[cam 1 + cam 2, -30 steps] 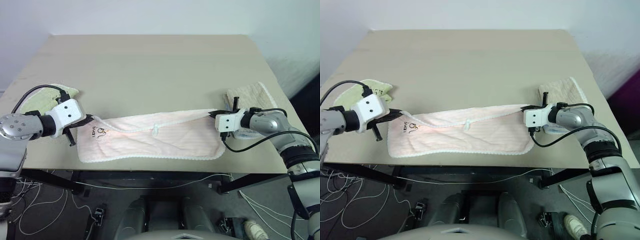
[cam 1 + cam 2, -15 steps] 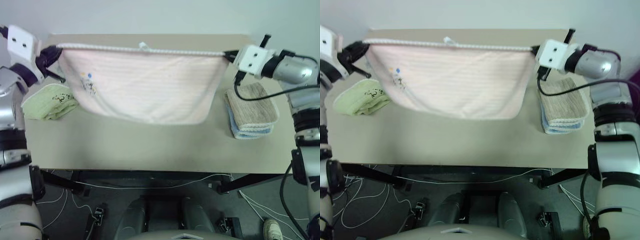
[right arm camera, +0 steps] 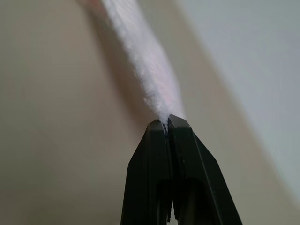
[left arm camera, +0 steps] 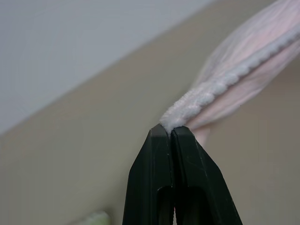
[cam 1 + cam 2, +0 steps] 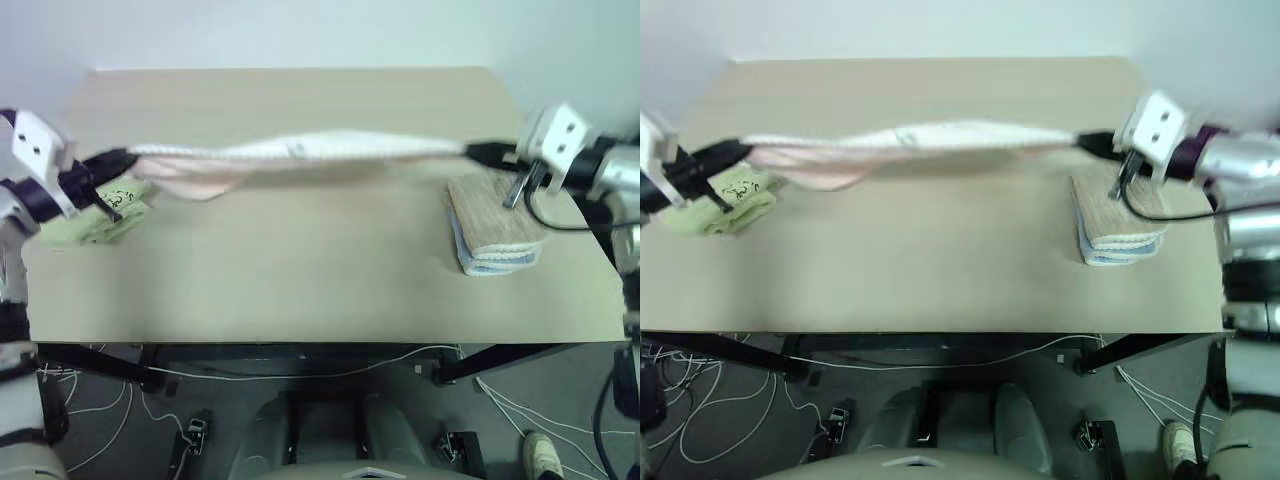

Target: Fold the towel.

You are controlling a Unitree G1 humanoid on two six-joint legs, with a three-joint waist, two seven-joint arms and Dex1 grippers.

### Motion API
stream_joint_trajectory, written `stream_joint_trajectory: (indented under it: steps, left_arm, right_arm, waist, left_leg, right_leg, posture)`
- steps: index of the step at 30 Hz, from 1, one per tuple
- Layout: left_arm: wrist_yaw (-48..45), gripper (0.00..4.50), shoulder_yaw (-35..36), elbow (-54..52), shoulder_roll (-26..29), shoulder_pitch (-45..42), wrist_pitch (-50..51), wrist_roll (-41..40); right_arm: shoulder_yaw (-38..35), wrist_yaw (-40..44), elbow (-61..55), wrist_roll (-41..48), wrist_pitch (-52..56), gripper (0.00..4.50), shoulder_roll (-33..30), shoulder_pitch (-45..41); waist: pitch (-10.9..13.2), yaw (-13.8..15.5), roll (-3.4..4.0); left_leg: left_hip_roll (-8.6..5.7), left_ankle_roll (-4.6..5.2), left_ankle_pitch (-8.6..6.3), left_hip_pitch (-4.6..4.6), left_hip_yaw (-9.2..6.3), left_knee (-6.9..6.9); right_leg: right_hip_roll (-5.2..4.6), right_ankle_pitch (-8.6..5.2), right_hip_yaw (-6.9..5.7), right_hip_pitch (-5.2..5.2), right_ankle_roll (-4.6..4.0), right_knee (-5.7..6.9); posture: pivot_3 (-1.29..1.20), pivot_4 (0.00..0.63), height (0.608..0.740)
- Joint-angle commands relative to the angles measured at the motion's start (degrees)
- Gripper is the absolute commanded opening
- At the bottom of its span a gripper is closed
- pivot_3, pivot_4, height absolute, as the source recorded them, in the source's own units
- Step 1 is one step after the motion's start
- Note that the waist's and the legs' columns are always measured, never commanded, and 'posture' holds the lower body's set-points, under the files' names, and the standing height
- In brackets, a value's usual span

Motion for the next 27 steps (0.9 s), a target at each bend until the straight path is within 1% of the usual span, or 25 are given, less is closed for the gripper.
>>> stream_joint_trajectory:
  steps: [1, 5, 7, 11, 14, 17, 19, 23, 27]
  left_arm:
    - [-3.5, 0.0, 0.82, -6.37, 3.17, 7.47, 2.71, -0.45]
    - [-5.98, 0.0, 1.69, -10.3, 5.21, 15.68, 5.21, -0.65]
    - [-6.81, 0.0, 2.26, -11.67, 5.88, 18.99, 6.39, -0.85]
    - [-9.54, 0.0, 3.76, -14.56, 6.82, 24.83, 8.43, -2.07]
    - [-10.7, 0.0, 4.68, -14.73, 7.32, 26.06, 9.45, -2.97]
    - [-11.13, 0.0, 4.36, -13.5, 7.71, 24.81, 9.58, -2.89]
    - [-10.56, 0.0, 3.17, -11.71, 7.6, 22.13, 9.14, -2.37]
    - [-6.14, 0.0, -0.47, -5.08, 5.79, 13.1, 6.72, 1.2]
    - [-3.35, 0.0, -3.88, 2.17, 2.94, 3.98, 3.4, 4.11]
  right_arm:
    - [-2.8, 2.73, -12.16, 5.2, 8.02, 0.03, -2.98, 9.64]
    - [-4.07, 5.21, -21.48, 8.73, 14.46, 0.03, -5.06, 22.12]
    - [-4.95, 6.21, -24.8, 9.98, 16.47, 0.03, -5.97, 26.94]
    - [-7.23, 7.67, -29.14, 12.15, 19.47, 0.03, -7.0, 33.31]
    - [-8.24, 8.68, -30.35, 12.99, 20.65, 0.03, -7.73, 35.52]
    - [-8.5, 8.97, -29.59, 12.87, 20.66, 0.03, -7.68, 34.6]
    - [-8.17, 8.36, -27.64, 12.72, 20.58, 0.03, -7.09, 31.59]
    - [-6.89, 7.83, -22.05, 11.65, 19.86, 0.03, -6.14, 24.72]
    - [-4.24, 7.17, -14.24, 8.0, 16.51, 0.03, -5.05, 17.24]
  waist:
    - [0.0, 0.02, 0.02]
    - [0.0, 0.28, 0.02]
    - [0.0, 0.75, 0.02]
    - [0.0, 1.09, 0.02]
    - [-0.01, 1.27, 0.0]
    - [-0.01, 1.35, 0.0]
    - [-0.01, 1.34, 0.0]
    - [-0.01, 1.35, 0.0]
    - [-0.01, 1.3, -0.01]
  left_leg:
    - [0.0, 0.01, -0.01, 0.03, 0.0, -0.05]
    - [0.0, 0.02, -0.01, 0.06, 0.0, 0.0]
    - [0.0, 0.03, -0.03, 0.06, 0.0, -0.02]
    - [0.01, 0.04, -0.03, 0.11, 0.01, -0.03]
    - [0.01, 0.04, -0.04, 0.14, 0.0, -0.03]
    - [0.01, 0.05, -0.04, 0.14, 0.0, -0.02]
    - [0.01, 0.05, -0.05, 0.14, 0.0, -0.02]
    - [0.01, 0.05, -0.05, 0.16, 0.0, -0.02]
    - [-0.02, 0.05, -0.05, 0.12, 0.01, -0.03]
  right_leg:
    - [-0.01, -0.01, 0.01, 0.03, -0.01, -0.04]
    - [-0.03, 0.0, 0.0, 0.09, -0.01, -0.04]
    - [-0.04, -0.01, 0.0, 0.11, -0.01, -0.09]
    - [-0.06, -0.01, 0.0, 0.17, -0.01, -0.14]
    - [-0.08, -0.01, -0.01, 0.23, -0.01, -0.17]
    - [-0.11, -0.01, -0.03, 0.25, -0.01, -0.2]
    - [-0.12, -0.01, -0.04, 0.25, -0.01, -0.22]
    - [-0.11, 0.0, -0.07, 0.26, -0.01, -0.21]
    - [-0.09, 0.01, -0.08, 0.2, 0.0, -0.21]
  posture:
    - [0.0, 0.15, 0.74]
    - [0.0, 0.15, 0.74]
    - [0.0, 0.15, 0.74]
    - [0.0, 0.15, 0.74]
    - [0.0, 0.15, 0.74]
    - [0.0, 0.15, 0.74]
    - [0.0, 0.15, 0.74]
    - [0.0, 0.15, 0.74]
    - [0.0, 0.15, 0.74]
